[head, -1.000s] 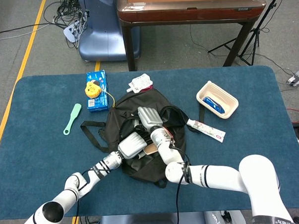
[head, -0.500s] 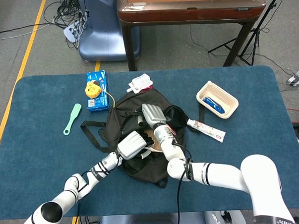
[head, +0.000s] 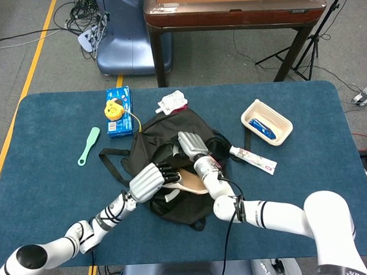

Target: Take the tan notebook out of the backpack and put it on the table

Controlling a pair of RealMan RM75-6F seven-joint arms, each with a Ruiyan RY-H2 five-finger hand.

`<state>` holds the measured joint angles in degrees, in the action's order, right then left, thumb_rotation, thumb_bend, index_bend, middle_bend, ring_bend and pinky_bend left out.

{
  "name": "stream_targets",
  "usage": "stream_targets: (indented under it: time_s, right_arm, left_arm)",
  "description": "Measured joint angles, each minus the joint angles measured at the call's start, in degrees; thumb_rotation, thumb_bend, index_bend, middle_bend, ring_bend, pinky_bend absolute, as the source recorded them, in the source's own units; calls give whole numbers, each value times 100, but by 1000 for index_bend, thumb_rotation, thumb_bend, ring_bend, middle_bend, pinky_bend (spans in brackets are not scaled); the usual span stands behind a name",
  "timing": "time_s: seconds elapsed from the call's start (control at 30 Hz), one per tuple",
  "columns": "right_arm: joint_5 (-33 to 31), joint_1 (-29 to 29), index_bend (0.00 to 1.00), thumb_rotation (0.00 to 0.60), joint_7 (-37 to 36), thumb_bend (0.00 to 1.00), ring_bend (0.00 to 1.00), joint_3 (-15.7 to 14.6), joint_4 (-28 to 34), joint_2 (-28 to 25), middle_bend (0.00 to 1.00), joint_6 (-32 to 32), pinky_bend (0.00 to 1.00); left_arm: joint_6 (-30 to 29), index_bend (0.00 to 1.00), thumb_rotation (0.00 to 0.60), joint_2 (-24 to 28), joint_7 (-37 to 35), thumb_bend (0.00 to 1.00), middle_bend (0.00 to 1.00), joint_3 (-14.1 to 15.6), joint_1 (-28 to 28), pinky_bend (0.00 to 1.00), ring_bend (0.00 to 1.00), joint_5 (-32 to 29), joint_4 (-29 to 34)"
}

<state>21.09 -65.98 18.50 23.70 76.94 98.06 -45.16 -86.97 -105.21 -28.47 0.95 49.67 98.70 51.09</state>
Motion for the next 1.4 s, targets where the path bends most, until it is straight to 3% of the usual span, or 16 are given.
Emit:
stream_targets:
  time_s: [0.3,0.4,0.6,0.67,0.73,0.87,1.17,1.4]
  right_arm:
    - [804,407,695,600,-375,994,277,-236,542,-260,533,-5,276]
    - [1144,569,663,600,-508,860,276,-360,822,-400,490,29,255]
    - [1933,872,271,600,-687,500,176,-699,1531,-800,292,182,184]
    - [2196,964,70,600,-698,380,110,-844,1784,-962,165,207,151]
    - [2453,1068,0,600,-691,297,57,-1025,2074,-1183,62,226,128]
    - [2899,1301,0,600,-750,227,1,-1266,2543,-1556,0,198,105]
    - [4046,2002,0,600,-1297,226,0,-1487,3188,-2259,0,-366,105]
    - [4778,2607,0,600,-1863,226,0,-1629,3546,-3015,0,-902,105]
  left_arm:
    - [-377,633,600,1555,291,434,626,-175,-514,449,535,-168,2204]
    - [-498,629,600,2030,378,434,626,-238,-716,449,535,-219,2752]
    - [-637,627,600,2716,546,434,626,-379,-1093,449,535,-359,3374]
    - [-671,626,600,2856,583,434,626,-440,-1205,449,535,-424,3456]
    - [-696,625,600,2986,620,434,625,-495,-1314,449,535,-489,3514]
    - [-702,624,600,3162,662,434,626,-584,-1471,449,535,-596,3543]
    - [-584,621,600,3387,757,434,626,-879,-1628,449,534,-855,3358]
    - [-246,620,600,3319,971,434,625,-1074,-1580,449,533,-1093,2852]
